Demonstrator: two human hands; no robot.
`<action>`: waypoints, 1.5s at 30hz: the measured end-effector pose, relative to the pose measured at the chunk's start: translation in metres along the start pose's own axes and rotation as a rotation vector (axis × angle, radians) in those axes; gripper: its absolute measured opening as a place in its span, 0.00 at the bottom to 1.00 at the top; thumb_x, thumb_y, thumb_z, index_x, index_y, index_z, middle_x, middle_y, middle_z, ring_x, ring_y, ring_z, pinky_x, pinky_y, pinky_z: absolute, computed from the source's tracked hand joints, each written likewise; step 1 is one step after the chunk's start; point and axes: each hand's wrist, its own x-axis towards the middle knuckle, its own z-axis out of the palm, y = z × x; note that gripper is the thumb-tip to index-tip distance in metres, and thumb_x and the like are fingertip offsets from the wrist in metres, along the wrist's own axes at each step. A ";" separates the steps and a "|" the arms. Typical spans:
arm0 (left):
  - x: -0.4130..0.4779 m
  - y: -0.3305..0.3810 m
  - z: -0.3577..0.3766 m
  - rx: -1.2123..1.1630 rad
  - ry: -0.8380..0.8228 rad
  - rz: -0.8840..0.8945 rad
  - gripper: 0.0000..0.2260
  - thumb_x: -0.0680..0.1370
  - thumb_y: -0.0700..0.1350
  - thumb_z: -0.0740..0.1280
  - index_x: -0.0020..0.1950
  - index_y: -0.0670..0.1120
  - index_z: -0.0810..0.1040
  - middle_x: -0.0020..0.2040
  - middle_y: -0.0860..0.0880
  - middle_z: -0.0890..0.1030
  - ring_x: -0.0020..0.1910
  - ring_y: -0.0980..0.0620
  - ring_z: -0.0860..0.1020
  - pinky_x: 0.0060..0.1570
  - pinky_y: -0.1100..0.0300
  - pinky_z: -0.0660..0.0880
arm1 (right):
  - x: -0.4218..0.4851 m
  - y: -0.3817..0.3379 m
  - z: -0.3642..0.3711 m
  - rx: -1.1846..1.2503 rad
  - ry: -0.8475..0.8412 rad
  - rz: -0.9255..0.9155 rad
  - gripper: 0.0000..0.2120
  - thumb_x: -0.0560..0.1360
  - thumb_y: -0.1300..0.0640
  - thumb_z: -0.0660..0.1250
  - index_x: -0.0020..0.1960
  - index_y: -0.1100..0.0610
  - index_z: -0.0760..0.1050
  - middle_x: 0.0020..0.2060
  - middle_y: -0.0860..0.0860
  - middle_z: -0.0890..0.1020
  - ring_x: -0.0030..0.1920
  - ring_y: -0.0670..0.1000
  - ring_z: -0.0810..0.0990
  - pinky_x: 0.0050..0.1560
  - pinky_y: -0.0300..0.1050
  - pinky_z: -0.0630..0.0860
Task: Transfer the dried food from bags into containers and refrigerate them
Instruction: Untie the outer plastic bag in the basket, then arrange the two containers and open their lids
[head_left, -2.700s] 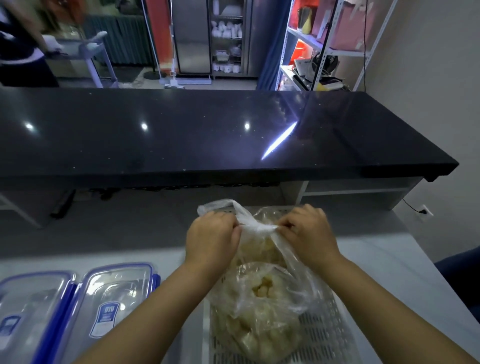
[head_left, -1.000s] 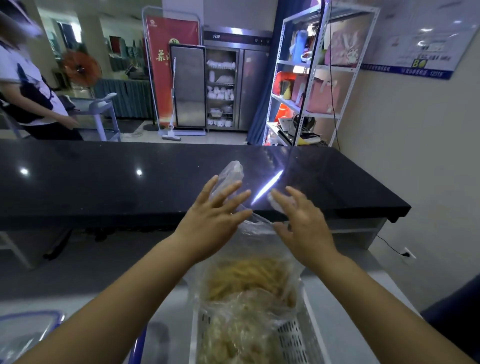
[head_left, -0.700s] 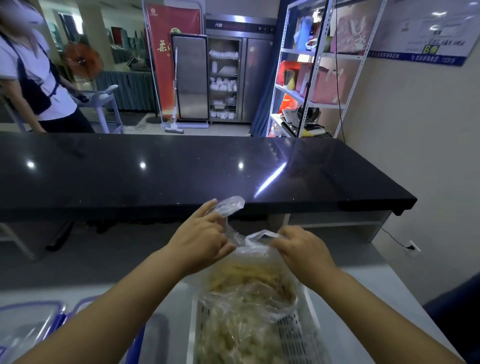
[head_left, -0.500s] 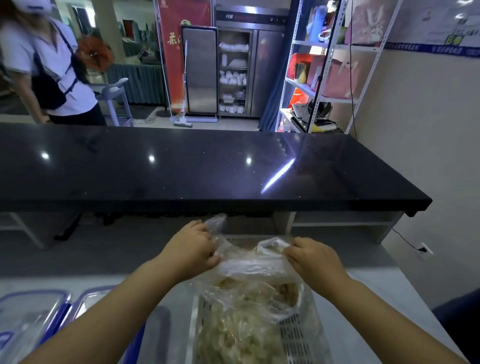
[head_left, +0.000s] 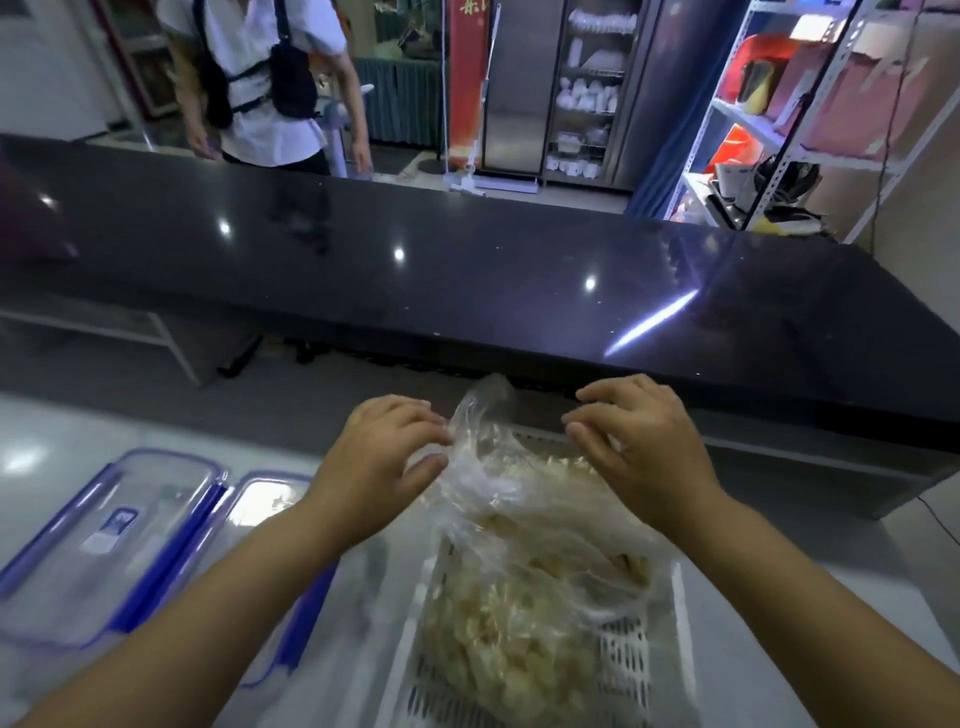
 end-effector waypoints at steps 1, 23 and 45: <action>-0.006 -0.006 -0.007 0.003 0.015 -0.028 0.15 0.74 0.55 0.59 0.52 0.51 0.81 0.52 0.54 0.82 0.59 0.54 0.75 0.61 0.59 0.62 | 0.007 -0.009 0.000 0.039 0.005 -0.005 0.15 0.75 0.49 0.59 0.44 0.53 0.83 0.45 0.49 0.83 0.47 0.50 0.77 0.49 0.44 0.67; -0.181 -0.185 -0.059 -0.051 -0.360 -0.375 0.36 0.71 0.61 0.37 0.76 0.50 0.58 0.77 0.53 0.57 0.76 0.54 0.54 0.68 0.66 0.42 | 0.005 -0.249 0.166 0.179 -0.395 0.401 0.15 0.76 0.54 0.64 0.63 0.50 0.74 0.59 0.45 0.75 0.61 0.46 0.71 0.53 0.35 0.64; -0.182 -0.175 -0.057 -0.051 -0.422 -0.437 0.19 0.83 0.45 0.50 0.74 0.44 0.56 0.71 0.45 0.67 0.58 0.44 0.76 0.53 0.53 0.72 | -0.040 -0.303 0.206 0.552 -0.144 1.267 0.12 0.79 0.49 0.57 0.45 0.56 0.72 0.40 0.53 0.79 0.39 0.52 0.79 0.38 0.50 0.78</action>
